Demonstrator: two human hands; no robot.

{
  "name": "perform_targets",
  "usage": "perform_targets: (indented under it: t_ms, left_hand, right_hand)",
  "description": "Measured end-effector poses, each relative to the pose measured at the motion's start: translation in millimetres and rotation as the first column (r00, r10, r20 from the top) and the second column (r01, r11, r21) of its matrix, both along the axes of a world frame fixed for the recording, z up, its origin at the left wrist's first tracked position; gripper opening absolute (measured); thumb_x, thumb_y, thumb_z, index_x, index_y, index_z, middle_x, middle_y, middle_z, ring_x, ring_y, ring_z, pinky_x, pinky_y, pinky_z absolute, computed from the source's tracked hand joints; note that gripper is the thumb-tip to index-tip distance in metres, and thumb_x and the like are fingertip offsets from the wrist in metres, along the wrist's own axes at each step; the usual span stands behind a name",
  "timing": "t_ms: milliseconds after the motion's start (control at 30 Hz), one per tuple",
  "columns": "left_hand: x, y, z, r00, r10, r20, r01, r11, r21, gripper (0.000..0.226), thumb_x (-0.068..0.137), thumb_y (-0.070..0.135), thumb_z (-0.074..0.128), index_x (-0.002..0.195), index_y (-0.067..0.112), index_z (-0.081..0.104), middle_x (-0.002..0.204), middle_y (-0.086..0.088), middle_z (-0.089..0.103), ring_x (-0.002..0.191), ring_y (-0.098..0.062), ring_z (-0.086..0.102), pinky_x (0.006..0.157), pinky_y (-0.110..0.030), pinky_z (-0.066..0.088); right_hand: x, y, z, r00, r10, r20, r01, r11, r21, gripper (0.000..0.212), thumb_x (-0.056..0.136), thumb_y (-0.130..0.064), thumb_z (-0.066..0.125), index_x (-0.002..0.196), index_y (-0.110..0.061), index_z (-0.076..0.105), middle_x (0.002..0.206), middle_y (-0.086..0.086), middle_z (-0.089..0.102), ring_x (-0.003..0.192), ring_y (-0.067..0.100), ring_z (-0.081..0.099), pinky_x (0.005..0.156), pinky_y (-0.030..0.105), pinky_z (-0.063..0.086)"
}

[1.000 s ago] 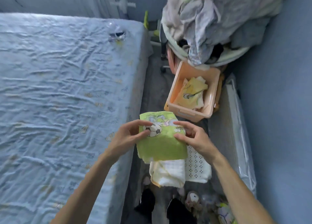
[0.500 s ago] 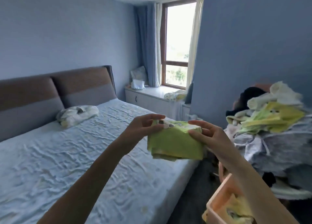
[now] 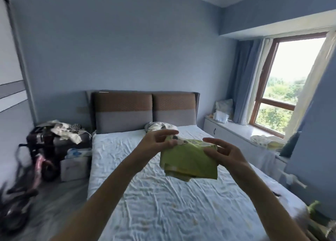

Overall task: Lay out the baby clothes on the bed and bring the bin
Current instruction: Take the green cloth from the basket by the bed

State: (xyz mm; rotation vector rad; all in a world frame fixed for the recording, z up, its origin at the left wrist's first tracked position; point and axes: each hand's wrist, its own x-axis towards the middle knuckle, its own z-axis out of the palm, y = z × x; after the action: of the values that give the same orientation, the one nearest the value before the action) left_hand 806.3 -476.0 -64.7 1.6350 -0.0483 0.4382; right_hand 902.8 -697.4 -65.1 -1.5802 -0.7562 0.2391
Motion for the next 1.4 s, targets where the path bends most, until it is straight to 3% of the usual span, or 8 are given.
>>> perform_targets:
  t_ms: [133, 333, 667, 767, 833, 967, 1133, 1400]
  left_hand:
    - [-70.6, 76.9, -5.0, 0.985, 0.170, 0.017, -0.169, 0.985, -0.027, 0.027, 0.078, 0.011, 0.072, 0.104, 0.017, 0.070, 0.099, -0.004, 0.073, 0.092, -0.011, 0.067, 0.077, -0.020, 0.053]
    - [-186.4, 202.0, -5.8, 0.931, 0.365, 0.008, -0.365, 0.931, 0.004, 0.025, 0.080, 0.008, 0.071, 0.102, 0.020, 0.069, 0.096, -0.003, 0.072, 0.084, -0.007, 0.067, 0.071, -0.017, 0.053]
    - [-306.8, 356.1, -18.6, 0.816, 0.577, -0.036, -0.574, 0.817, 0.057, 0.033, 0.082, 0.009, 0.070, 0.115, 0.011, 0.066, 0.106, -0.006, 0.069, 0.094, -0.012, 0.063, 0.087, -0.025, 0.052]
    - [-312.1, 391.0, -20.8, 0.791, 0.611, -0.027, -0.610, 0.791, 0.037, 0.030, 0.082, 0.009, 0.070, 0.111, 0.016, 0.067, 0.100, 0.001, 0.070, 0.092, -0.009, 0.064, 0.084, -0.018, 0.052]
    - [-310.4, 414.5, -23.3, 0.777, 0.628, -0.031, -0.627, 0.778, 0.047, 0.030, 0.083, 0.009, 0.069, 0.111, 0.018, 0.066, 0.101, 0.003, 0.069, 0.094, -0.009, 0.063, 0.086, -0.019, 0.051]
    - [-296.6, 472.5, -31.2, 0.756, 0.654, -0.029, -0.652, 0.757, 0.052, 0.030, 0.084, 0.009, 0.068, 0.112, 0.019, 0.066, 0.100, 0.002, 0.069, 0.093, -0.009, 0.064, 0.087, -0.023, 0.052]
    - [-250.9, 564.5, -42.7, 0.747, 0.664, -0.030, -0.661, 0.747, 0.063, 0.031, 0.084, 0.011, 0.068, 0.114, 0.017, 0.067, 0.094, 0.006, 0.070, 0.087, -0.004, 0.065, 0.072, -0.014, 0.050]
    - [-142.6, 728.9, -38.7, 0.775, 0.632, 0.000, -0.631, 0.772, 0.074, 0.031, 0.084, 0.010, 0.068, 0.113, 0.020, 0.068, 0.107, -0.004, 0.071, 0.099, -0.014, 0.067, 0.087, -0.026, 0.054]
  right_hand:
    - [-36.6, 98.8, -5.7, 0.985, 0.172, 0.005, -0.172, 0.985, 0.005, 0.034, 0.075, -0.026, 0.075, 0.109, -0.023, 0.070, 0.095, 0.021, 0.071, 0.081, 0.020, 0.063, 0.077, 0.040, 0.047]
    - [-118.3, 262.7, -20.0, 0.929, 0.371, 0.004, -0.371, 0.927, 0.060, 0.069, 0.043, -0.065, 0.082, 0.104, -0.034, 0.072, 0.090, 0.033, 0.064, 0.081, 0.025, 0.057, 0.073, 0.042, 0.042]
    - [-198.7, 449.0, -33.2, 0.820, 0.567, 0.075, -0.570, 0.821, 0.029, 0.042, 0.071, -0.038, 0.079, 0.110, -0.024, 0.070, 0.074, 0.006, 0.062, 0.071, 0.016, 0.051, 0.056, 0.019, 0.040]
    - [-199.8, 495.3, -35.3, 0.813, 0.576, 0.088, -0.579, 0.815, 0.013, 0.029, 0.077, -0.023, 0.070, 0.106, -0.022, 0.071, 0.068, 0.000, 0.057, 0.068, 0.011, 0.048, 0.056, 0.021, 0.037]
    - [-197.1, 525.8, -36.5, 0.817, 0.570, 0.092, -0.574, 0.818, 0.031, 0.027, 0.076, -0.031, 0.071, 0.102, -0.024, 0.073, 0.065, -0.002, 0.051, 0.065, 0.008, 0.045, 0.055, 0.020, 0.037]
    - [-181.6, 592.2, -46.0, 0.810, 0.572, 0.126, -0.581, 0.812, 0.049, 0.063, 0.057, -0.065, 0.075, 0.105, -0.024, 0.072, 0.064, 0.004, 0.038, 0.064, 0.011, 0.040, 0.051, 0.015, 0.036]
    - [-136.2, 683.3, -62.2, 0.811, 0.566, 0.148, -0.576, 0.816, 0.037, 0.065, 0.057, -0.066, 0.075, 0.107, -0.025, 0.071, 0.070, 0.011, 0.036, 0.063, 0.016, 0.038, 0.050, 0.016, 0.035]
    - [-27.2, 831.4, -46.2, 0.834, 0.541, 0.111, -0.541, 0.840, -0.033, 0.033, 0.077, -0.030, 0.069, 0.110, -0.026, 0.070, 0.058, -0.004, 0.044, 0.056, 0.008, 0.041, 0.052, 0.021, 0.033]
